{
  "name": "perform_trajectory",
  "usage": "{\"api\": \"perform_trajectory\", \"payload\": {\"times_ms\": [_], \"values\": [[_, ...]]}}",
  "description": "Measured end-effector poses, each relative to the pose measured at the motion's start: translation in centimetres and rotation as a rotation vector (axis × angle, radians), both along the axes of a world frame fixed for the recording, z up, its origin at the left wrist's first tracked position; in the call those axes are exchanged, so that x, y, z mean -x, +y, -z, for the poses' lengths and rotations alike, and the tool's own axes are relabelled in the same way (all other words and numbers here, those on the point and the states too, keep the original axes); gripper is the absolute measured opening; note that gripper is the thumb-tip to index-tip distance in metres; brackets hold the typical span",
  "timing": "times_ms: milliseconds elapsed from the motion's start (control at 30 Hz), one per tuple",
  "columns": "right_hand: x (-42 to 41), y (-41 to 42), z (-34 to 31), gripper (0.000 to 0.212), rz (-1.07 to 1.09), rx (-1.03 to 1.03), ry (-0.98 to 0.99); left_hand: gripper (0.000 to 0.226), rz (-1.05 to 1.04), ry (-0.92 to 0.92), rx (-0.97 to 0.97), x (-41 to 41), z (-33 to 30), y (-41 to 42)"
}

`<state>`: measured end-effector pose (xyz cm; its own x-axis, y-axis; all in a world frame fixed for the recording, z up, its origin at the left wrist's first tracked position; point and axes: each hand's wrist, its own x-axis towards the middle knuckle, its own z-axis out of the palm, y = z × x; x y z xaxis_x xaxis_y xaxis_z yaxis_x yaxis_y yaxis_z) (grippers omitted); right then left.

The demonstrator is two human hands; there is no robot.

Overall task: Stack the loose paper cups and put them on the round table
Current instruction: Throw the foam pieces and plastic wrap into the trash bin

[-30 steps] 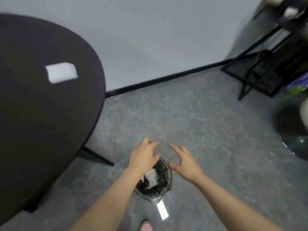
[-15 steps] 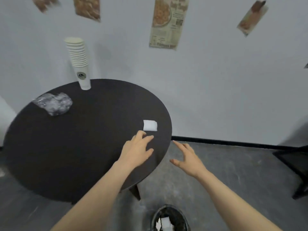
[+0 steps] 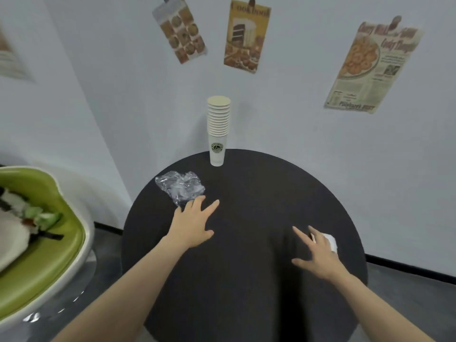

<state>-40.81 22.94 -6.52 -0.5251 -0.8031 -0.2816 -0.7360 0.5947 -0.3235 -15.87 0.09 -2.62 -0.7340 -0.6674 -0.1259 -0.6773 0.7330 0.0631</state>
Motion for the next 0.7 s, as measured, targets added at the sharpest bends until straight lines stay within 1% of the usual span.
{"api": "perform_trajectory", "payload": {"times_ms": [167, 300, 367, 500, 633, 700], "values": [[3.0, -2.0, 1.8, 0.096, 0.096, -0.179, 0.049, 0.093, 0.057, -0.16, 0.05, 0.0, 1.6, -9.5], [5.8, -2.3, 3.2, 0.099, 0.063, -0.33, 0.096, 0.101, 0.066, -0.305, 0.043, 1.2, 3.8, -14.8], [7.2, -2.4, 3.5, 0.099, 0.049, -0.387, 0.114, 0.104, 0.044, -0.331, -0.013, 1.8, 5.0, -16.2], [9.0, -2.3, 4.5, 0.097, 0.018, -0.451, 0.099, 0.112, -0.026, -0.295, -0.166, 2.9, 7.5, -17.7], [10.2, -2.4, 5.6, 0.096, 0.005, -0.466, 0.063, 0.125, -0.201, -0.13, -0.275, 3.7, 9.9, -19.5], [10.6, -2.3, 6.1, 0.094, -0.003, -0.462, 0.046, 0.13, -0.28, -0.096, -0.288, 4.0, 10.7, -20.6]]}}
